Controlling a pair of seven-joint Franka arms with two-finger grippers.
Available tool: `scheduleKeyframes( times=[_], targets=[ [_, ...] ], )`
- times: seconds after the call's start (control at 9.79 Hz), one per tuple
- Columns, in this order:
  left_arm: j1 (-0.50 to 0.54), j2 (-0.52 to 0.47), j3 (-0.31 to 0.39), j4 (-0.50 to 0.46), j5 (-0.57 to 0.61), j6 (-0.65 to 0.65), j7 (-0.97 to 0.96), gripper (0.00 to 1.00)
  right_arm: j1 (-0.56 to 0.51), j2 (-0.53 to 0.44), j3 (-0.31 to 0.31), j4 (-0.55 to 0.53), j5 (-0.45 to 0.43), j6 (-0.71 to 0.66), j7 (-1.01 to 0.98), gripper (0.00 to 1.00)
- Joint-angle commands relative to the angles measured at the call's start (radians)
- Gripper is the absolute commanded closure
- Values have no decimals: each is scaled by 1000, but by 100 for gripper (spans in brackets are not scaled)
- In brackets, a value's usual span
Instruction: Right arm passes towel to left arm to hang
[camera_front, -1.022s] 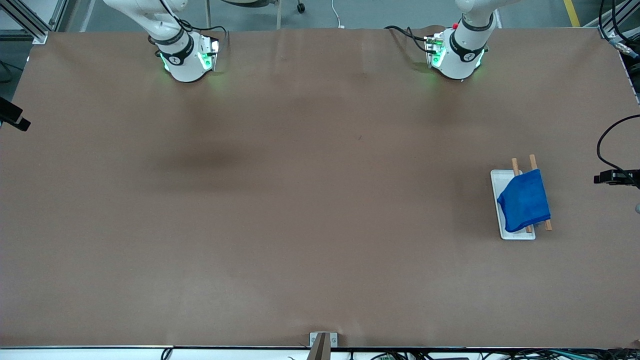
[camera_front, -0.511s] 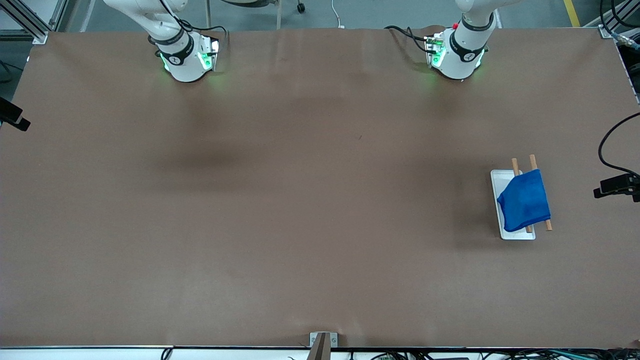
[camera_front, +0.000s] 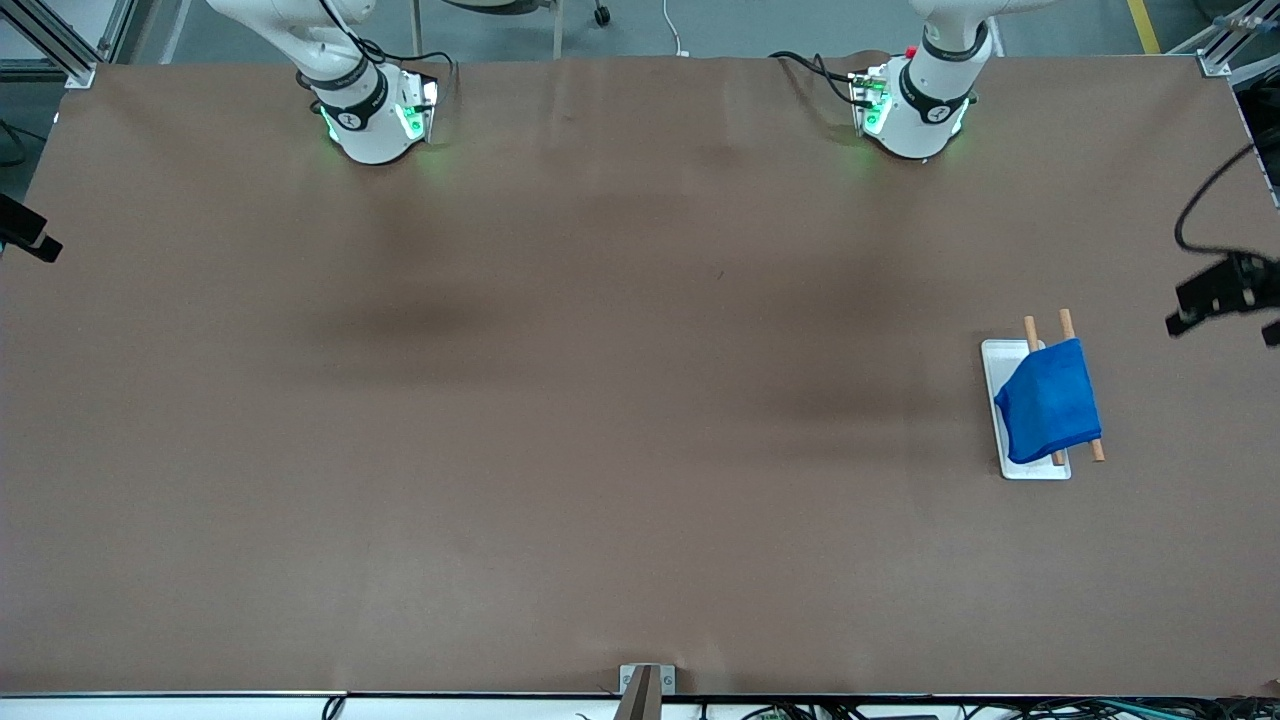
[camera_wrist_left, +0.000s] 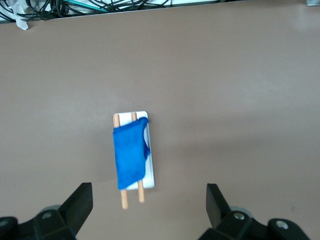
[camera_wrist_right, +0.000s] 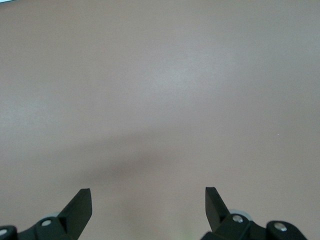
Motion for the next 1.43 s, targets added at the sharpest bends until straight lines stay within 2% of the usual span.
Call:
scheduleKeyframes(
  times=[0.0, 0.31, 0.72, 1.02, 1.33],
  targets=[
    [-61, -103, 14, -94, 2, -40, -62, 0, -3, 0, 5, 7, -4, -4, 13, 0],
    [-156, -82, 17, -92, 30, -50, -111, 0, -6, 0, 5, 7, -4, -4, 13, 0],
    [-156, -59, 14, -63, 44, -85, -162, 0, -6, 0, 7, 7, -4, -4, 13, 0],
    [-158, -100, 0, -116, 36, -97, -234, 0, -6, 0, 5, 7, -4, -5, 13, 0],
    [-158, -105, -15, -124, 38, -94, -236, 0, -4, 0, 5, 7, -4, -5, 13, 0]
  ],
)
